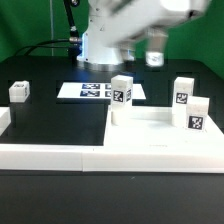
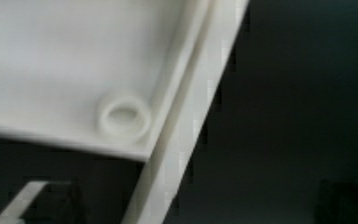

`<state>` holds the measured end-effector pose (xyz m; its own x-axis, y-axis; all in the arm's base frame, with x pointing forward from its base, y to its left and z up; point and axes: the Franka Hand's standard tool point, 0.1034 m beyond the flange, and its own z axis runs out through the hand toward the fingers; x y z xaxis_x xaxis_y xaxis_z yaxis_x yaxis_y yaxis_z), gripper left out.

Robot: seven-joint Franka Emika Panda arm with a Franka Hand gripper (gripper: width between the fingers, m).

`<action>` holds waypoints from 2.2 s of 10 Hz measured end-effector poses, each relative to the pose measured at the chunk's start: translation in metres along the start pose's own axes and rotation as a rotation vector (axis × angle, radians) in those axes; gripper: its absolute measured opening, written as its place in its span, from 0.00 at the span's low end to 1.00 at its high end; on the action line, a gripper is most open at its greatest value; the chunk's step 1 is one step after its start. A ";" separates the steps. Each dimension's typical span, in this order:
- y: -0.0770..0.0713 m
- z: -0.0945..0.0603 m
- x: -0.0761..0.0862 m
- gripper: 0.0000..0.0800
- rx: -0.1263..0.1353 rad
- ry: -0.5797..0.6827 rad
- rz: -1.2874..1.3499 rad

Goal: Assemble square table

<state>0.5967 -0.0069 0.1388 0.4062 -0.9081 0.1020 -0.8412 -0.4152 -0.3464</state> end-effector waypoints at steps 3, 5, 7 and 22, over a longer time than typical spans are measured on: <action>0.032 -0.009 0.041 0.81 -0.009 0.066 -0.262; 0.031 -0.008 0.039 0.81 -0.013 0.063 -0.361; 0.031 -0.008 0.041 0.81 -0.024 0.068 -0.506; 0.128 -0.002 0.075 0.81 -0.112 -0.019 -0.889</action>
Offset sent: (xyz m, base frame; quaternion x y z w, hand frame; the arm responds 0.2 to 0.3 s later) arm 0.0000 0.0000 0.0000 0.0000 0.0000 -0.1296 0.9916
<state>0.5188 -0.1282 0.1034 0.9295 -0.2478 0.2732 -0.2425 -0.9687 -0.0533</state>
